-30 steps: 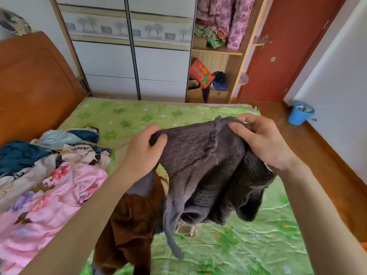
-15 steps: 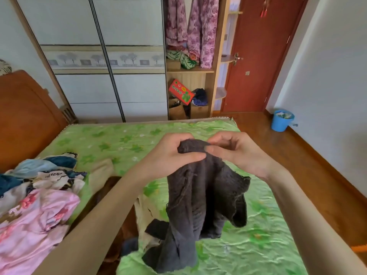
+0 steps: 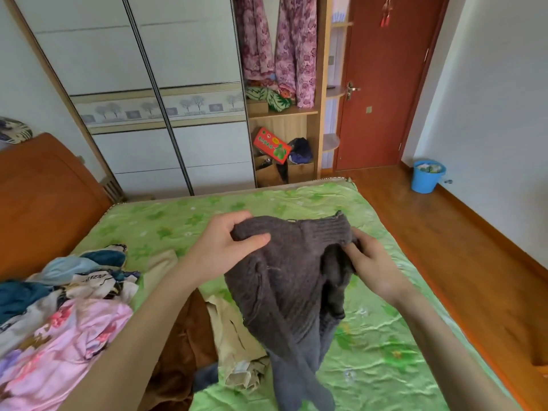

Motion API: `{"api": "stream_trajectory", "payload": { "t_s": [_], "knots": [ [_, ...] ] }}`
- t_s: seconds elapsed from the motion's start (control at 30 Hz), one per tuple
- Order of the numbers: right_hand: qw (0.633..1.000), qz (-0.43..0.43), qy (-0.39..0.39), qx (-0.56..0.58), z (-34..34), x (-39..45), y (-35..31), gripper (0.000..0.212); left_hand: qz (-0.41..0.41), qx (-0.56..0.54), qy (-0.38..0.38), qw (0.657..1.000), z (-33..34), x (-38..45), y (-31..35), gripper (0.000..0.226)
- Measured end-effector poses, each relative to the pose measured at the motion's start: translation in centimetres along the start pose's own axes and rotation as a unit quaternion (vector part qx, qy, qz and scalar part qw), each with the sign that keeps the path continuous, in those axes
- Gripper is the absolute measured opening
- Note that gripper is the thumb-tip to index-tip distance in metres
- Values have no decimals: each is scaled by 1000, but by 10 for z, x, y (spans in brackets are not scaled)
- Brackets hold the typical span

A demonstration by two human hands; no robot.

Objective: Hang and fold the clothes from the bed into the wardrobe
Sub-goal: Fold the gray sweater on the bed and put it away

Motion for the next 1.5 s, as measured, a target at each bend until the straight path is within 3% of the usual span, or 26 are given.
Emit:
{"api": "stream_trajectory", "payload": {
  "t_s": [0.13, 0.27, 0.37, 0.47, 0.57, 0.67, 0.73, 0.77, 0.87, 0.93, 1.0, 1.1, 1.23, 1.37, 1.5],
  "knots": [
    [999, 3, -41, 34, 0, 5, -36, 18, -57, 67, -95, 992, 15, -12, -34, 24],
    [996, -20, -92, 8, 17, 4, -68, 33, -81, -16, -209, 974, 71, -24, -30, 56],
    [996, -9, -94, -1, 15, 2, -70, 32, -58, -54, -144, 986, 84, -20, -28, 27],
    [992, 45, -110, 32, -4, -3, -52, 29, -58, -146, -46, 986, 65, -15, -29, 22],
    [977, 110, -178, 33, -4, -14, -13, 76, -50, -200, -10, 979, 51, -8, -23, 22],
    [962, 113, -240, 72, 32, -27, 27, 55, -42, -207, 5, 977, 48, -1, -17, 22],
    [968, 99, -216, 86, 54, -29, 54, 21, -34, -213, 24, 976, 42, 3, -15, 23],
    [971, 101, -192, 99, 59, -28, 66, 15, -32, -209, 34, 977, 36, 5, -16, 23],
    [975, 113, -86, 170, 47, -19, 78, 39, -13, -137, 35, 990, 13, 7, -19, 15],
    [987, 80, -4, 142, 18, -6, 69, 66, -6, -65, 24, 998, -2, 7, -31, 6],
    [995, 31, 60, 70, -17, 9, 45, 56, -17, -30, 31, 999, -19, 5, -52, 17],
    [996, -12, 82, -32, -53, 29, -2, 24, -28, 8, 40, 999, -43, 5, -77, 40],
    [993, -47, 33, -107, -65, 44, -43, 9, -49, 57, -53, 996, -43, 18, -105, 28],
    [988, -50, 26, -144, -85, 49, -48, 5, -38, 112, -140, 983, -39, 35, -124, 31],
    [976, -66, 131, -163, -125, 61, -44, 12, -40, 149, -124, 980, -34, 67, -120, 16]
  ]
}}
Point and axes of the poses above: each hand's wrist, its own x-axis towards the middle knuckle, its own z-axis out of the palm, y = z × x, the point moved 9 cm from there along x, towards the middle knuckle, and after that the axes turned 12 degrees about z, right-handed, at the moved point
